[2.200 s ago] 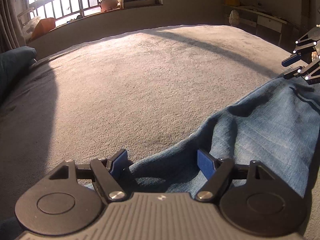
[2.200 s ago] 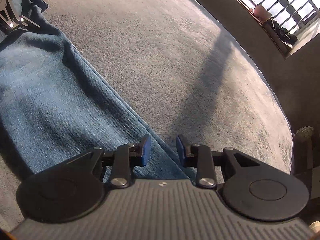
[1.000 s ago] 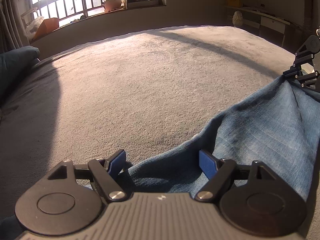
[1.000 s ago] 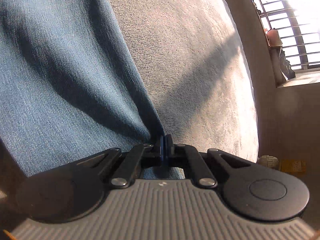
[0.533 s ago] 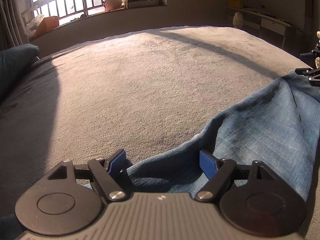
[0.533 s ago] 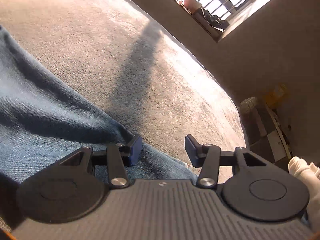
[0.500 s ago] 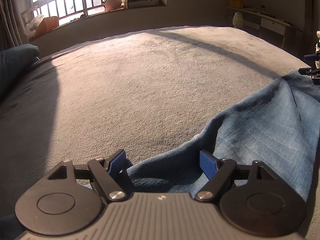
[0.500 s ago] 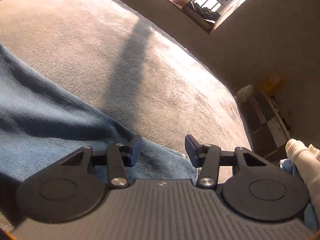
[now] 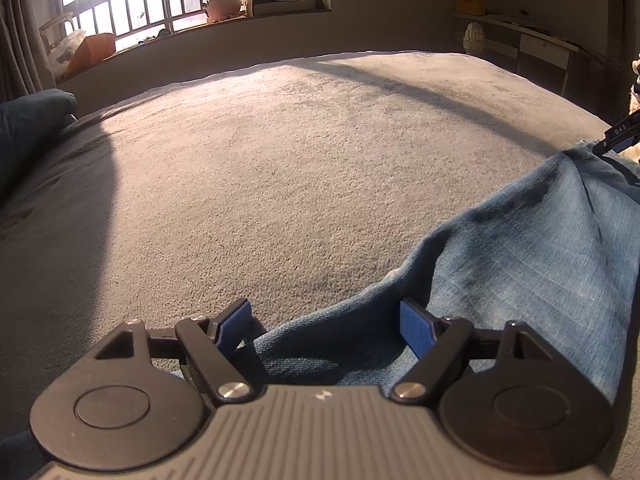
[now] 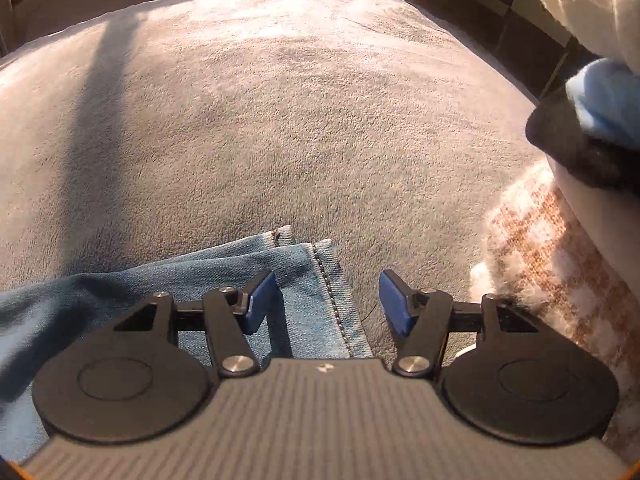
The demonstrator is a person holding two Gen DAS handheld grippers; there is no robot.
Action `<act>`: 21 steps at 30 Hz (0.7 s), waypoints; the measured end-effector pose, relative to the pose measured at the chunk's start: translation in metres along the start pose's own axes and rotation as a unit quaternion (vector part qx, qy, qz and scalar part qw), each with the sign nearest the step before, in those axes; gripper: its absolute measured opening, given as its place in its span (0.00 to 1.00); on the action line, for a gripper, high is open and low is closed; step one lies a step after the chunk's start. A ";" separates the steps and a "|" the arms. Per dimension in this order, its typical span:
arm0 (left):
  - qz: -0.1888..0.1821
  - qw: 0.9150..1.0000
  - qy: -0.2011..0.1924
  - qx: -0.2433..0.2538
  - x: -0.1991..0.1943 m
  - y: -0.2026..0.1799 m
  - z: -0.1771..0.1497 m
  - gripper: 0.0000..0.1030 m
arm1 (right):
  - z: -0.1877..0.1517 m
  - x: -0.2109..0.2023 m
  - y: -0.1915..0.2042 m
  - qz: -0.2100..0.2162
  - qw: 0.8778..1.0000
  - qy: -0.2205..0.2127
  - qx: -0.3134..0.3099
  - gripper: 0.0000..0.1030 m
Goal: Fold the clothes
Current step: 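Release the leg edge and move the right gripper to the jeans hem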
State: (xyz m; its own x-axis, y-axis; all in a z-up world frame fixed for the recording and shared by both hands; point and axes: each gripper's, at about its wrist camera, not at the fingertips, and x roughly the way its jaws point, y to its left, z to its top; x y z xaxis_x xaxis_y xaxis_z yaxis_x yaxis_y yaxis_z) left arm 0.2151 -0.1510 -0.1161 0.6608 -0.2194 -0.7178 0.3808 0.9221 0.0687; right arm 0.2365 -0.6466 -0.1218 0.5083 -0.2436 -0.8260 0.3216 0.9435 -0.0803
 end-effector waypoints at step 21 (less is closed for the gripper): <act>0.005 1.000 0.000 0.003 0.001 -0.003 0.001 0.79 | -0.006 -0.023 0.021 -0.031 0.989 -0.125 -0.072 0.12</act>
State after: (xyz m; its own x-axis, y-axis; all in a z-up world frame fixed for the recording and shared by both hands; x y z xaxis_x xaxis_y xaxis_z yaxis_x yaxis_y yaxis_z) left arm 0.2148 -0.1540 -0.1162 0.6647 -0.2103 -0.7169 0.3786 0.9221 0.0806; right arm 0.2270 -0.6196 -0.1072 0.6784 -0.3333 -0.6547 0.2509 0.9427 -0.2199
